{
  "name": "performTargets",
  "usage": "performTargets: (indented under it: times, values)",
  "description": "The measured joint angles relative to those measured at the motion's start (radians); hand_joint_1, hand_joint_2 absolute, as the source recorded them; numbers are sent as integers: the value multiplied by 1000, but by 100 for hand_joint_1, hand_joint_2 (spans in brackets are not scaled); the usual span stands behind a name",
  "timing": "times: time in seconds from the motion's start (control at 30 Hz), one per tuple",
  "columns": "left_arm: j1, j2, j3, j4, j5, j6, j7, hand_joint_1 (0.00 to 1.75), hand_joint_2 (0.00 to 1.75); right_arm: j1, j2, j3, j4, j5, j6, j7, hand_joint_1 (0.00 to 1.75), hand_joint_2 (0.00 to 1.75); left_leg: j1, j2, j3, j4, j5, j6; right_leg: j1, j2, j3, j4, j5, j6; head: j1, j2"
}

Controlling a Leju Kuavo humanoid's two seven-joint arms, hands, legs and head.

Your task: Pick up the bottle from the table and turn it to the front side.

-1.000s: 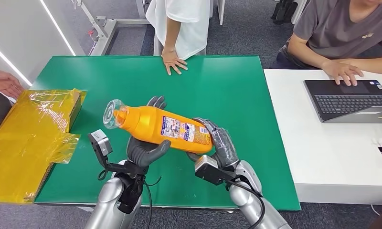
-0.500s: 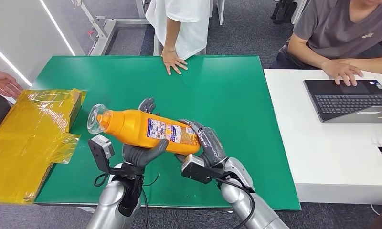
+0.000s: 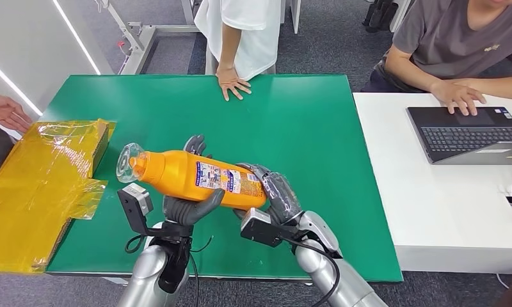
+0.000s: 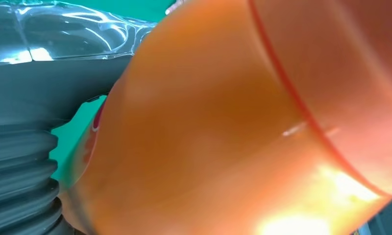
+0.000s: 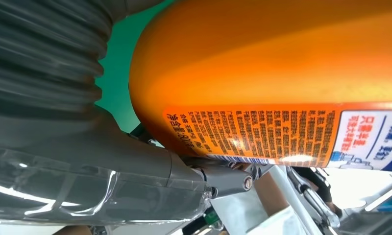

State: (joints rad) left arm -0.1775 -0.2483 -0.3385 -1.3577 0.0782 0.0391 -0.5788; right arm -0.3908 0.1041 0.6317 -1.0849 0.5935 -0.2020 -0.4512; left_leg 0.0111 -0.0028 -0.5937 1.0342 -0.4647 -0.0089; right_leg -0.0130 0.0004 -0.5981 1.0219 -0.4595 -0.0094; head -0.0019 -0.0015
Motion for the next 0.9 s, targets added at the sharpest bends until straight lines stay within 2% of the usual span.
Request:
performTargets:
  times: [0.07, 0.1, 0.73, 0.77, 0.87, 0.9]
  values:
    - [2, 0, 5, 0, 3, 6, -2, 150, 175, 3, 0, 0, 0, 11, 6, 10, 175, 175, 0, 0, 0, 0, 0, 0, 0, 0, 0, 0, 0, 0, 0, 0]
    - [3, 0, 6, 0, 3, 7, -3, 174, 175, 5, 0, -1, 0, 15, 6, 13, 175, 175, 0, 0, 0, 0, 0, 0, 0, 0, 0, 0, 0, 0, 0, 0]
    - [32, -4, 14, -16, -6, 25, -9, 175, 175, 47, 8, -26, -28, 59, 23, 26, 172, 175, 0, 0, 0, 0, 0, 0, 0, 1, 0, 0, 0, 0, 0, 0]
    - [33, -4, 14, -17, -8, 26, -9, 175, 175, 52, 8, -28, -32, 59, 22, 27, 157, 175, 0, 0, 0, 0, 0, 0, 0, 1, 0, 0, 0, 0, 0, 0]
    - [36, -4, 14, -22, -13, 27, -9, 175, 175, 61, 10, -29, -40, 63, 20, 32, 34, 175, 0, 1, 0, 0, 0, 0, 0, 1, 0, 0, 0, 0, 0, 0]
    - [36, -4, 14, -23, -16, 28, -8, 175, 175, 65, 10, -29, -42, 67, 17, 34, 7, 175, 0, 1, 0, 0, 0, 0, 0, 1, 0, 0, 0, 0, 0, 0]
